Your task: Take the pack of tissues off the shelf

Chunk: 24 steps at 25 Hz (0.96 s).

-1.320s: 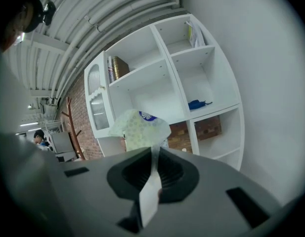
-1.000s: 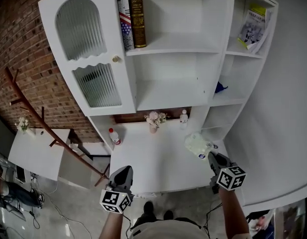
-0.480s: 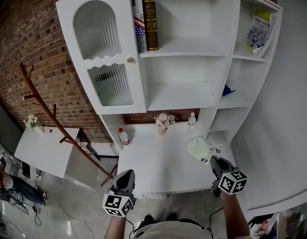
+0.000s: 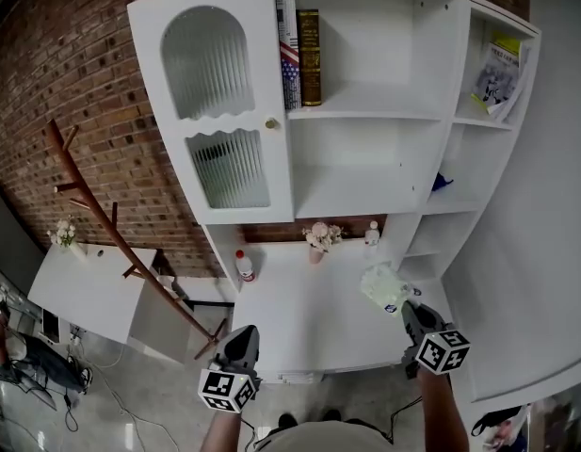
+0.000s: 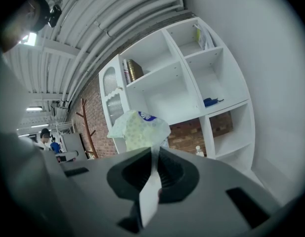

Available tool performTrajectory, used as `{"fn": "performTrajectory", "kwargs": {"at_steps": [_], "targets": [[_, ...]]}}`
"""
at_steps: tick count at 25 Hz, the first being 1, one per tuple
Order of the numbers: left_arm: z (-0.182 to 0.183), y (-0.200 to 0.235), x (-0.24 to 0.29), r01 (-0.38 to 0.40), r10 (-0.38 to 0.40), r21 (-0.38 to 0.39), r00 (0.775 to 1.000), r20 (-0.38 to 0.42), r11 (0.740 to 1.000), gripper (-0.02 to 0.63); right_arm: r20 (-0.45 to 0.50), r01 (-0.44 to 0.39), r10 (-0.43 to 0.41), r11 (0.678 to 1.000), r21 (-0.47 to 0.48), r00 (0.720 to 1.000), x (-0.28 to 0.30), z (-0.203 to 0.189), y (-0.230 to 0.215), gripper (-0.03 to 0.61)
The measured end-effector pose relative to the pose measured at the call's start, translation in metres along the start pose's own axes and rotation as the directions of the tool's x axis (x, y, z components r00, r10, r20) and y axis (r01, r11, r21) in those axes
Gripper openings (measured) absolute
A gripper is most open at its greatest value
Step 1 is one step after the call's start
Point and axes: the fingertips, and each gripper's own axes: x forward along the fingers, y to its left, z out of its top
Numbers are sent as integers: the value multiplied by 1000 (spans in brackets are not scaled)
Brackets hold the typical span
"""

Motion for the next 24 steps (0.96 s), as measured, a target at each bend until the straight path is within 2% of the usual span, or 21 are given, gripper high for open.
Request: {"fn": "performTrajectory", "kwargs": {"at_steps": [24], "targets": [[9, 22, 6, 34, -33, -17, 999, 21, 999, 25, 24, 6, -6, 1000, 2, 1000, 15, 7, 26, 31]]}}
